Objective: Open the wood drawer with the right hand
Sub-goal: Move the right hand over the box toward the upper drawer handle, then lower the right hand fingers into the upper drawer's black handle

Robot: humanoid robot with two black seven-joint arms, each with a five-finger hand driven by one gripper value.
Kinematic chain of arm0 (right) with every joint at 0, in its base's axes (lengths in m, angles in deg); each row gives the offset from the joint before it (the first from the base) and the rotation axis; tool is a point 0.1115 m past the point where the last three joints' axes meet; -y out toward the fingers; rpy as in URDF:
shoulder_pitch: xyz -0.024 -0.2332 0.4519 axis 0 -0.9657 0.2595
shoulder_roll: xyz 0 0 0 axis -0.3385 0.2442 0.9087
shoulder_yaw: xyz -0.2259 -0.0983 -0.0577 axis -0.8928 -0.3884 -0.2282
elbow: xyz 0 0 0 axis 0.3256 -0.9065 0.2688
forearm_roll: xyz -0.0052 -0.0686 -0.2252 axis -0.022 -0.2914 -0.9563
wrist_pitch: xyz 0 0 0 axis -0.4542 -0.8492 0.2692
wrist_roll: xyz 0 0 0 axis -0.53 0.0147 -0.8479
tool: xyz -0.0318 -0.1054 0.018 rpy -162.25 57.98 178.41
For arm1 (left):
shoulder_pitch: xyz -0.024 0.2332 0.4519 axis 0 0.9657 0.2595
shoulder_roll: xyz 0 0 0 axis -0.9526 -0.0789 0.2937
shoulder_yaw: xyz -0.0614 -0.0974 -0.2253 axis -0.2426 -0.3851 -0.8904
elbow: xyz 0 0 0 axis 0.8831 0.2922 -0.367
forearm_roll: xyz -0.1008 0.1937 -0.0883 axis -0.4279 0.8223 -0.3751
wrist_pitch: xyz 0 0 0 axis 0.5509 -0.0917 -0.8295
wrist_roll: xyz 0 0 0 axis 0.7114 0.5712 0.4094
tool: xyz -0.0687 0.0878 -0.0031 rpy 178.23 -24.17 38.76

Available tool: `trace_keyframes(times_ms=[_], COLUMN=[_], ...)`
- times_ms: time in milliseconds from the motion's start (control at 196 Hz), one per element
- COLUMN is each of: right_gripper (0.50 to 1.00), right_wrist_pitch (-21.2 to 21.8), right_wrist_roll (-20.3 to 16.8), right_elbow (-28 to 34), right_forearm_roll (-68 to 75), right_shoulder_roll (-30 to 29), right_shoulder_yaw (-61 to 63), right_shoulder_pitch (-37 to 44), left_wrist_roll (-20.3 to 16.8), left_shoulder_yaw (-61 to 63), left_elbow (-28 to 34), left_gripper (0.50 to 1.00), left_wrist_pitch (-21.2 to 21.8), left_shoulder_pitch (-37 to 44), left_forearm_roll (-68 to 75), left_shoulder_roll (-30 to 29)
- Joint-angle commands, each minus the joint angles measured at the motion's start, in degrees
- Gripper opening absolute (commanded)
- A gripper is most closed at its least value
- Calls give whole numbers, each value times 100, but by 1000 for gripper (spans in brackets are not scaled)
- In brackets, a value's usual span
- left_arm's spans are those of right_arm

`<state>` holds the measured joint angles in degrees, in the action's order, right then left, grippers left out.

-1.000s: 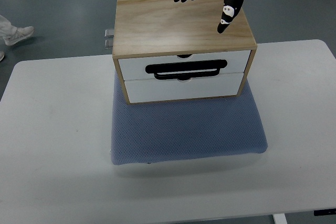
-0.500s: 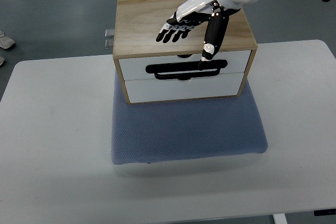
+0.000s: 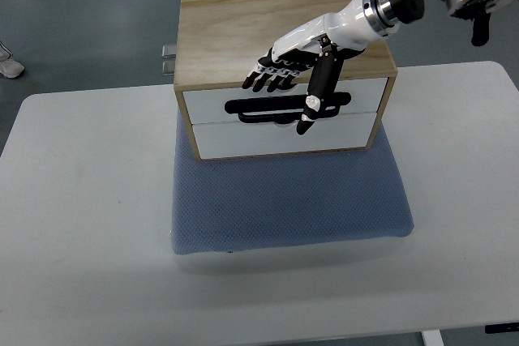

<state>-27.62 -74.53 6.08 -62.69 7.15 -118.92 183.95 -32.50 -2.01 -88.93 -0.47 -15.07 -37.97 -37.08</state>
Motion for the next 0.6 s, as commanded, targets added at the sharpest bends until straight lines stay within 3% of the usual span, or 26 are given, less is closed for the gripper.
trace_keyframes(times_ms=[0,148,597], right_gripper=[944,944,944], right_wrist_pitch=[-21,128,-136], right_wrist_roll=[-130,-437,-481], right_elbow=[6,93,155], right_forearm_roll=[-22,-22,-30], right_shoulder_roll=[-17,-34,-175], right_shoulder_yaw=[-17,-17,-52], right_shoulder_pitch=[-18,-9,-53], left_wrist_roll=[0,0,0], left_shoulder_yaw=[0,0,0], left_elbow=[0,0,0], left_gripper=[1000,1000,1000], left_wrist_pitch=[0,0,0], left_shoulder_pitch=[0,0,0], left_forearm_roll=[0,0,0], left_shoulder_roll=[0,0,0])
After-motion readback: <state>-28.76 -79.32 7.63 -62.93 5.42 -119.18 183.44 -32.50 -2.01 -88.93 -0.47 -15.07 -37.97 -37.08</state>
